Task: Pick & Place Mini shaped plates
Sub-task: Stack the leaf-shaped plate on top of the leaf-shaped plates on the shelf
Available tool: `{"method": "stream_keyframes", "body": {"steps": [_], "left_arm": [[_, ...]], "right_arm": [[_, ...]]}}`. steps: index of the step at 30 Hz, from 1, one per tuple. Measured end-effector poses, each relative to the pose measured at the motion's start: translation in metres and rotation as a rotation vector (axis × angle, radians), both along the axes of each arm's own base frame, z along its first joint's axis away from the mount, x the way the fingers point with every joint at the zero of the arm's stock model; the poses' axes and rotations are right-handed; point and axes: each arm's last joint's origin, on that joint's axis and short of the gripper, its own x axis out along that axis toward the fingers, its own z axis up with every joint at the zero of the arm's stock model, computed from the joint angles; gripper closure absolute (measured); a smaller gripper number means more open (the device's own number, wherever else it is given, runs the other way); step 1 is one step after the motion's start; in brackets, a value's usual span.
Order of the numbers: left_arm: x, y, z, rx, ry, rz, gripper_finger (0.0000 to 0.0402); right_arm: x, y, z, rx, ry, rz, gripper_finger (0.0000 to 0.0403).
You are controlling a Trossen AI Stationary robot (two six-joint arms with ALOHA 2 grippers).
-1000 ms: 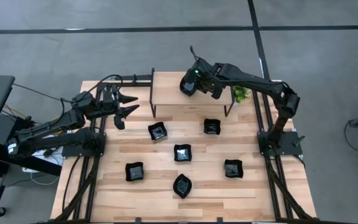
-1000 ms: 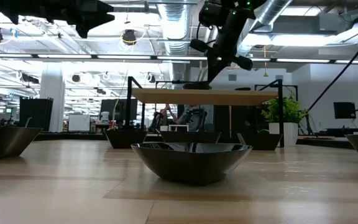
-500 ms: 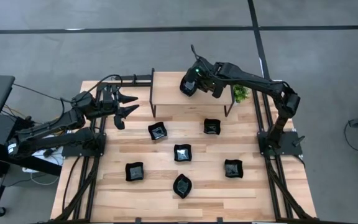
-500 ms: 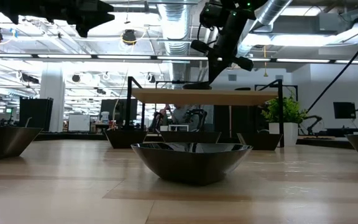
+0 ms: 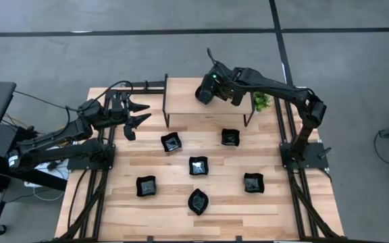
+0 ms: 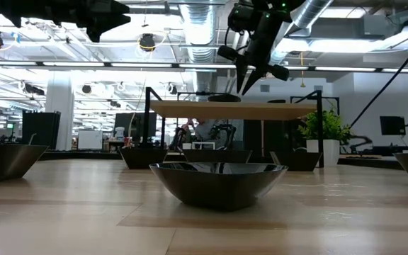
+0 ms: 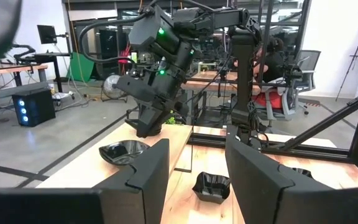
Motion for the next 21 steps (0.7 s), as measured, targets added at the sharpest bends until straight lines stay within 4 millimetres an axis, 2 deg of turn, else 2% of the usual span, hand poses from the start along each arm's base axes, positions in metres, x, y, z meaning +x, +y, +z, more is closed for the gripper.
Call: {"method": "stream_keyframes", "body": {"steps": [4, 7, 12, 17, 21], "left_arm": [[0.0, 0.0, 0.0, 0.0, -0.001, 0.0, 0.0243], [0.0, 0.0, 0.0, 0.001, -0.002, 0.0, 0.0243], [0.0, 0.0, 0.0, 0.001, -0.001, 0.0, 0.0243], [0.0, 0.0, 0.0, 0.001, -0.001, 0.0, 0.0243], [0.0, 0.0, 0.0, 0.0, -0.001, 0.0, 0.0243]], "right_arm": [[-0.009, 0.004, 0.013, -0.026, -0.016, 0.058, 0.0345], [-0.021, 0.019, 0.032, -0.033, -0.03, 0.146, 0.0348], [-0.051, 0.071, 0.063, -0.071, 0.034, 0.369, 0.0348], [-0.078, 0.128, 0.074, -0.056, 0.179, 0.562, 0.0349], [-0.092, 0.165, 0.078, -0.076, 0.248, 0.68, 0.0349]]}}
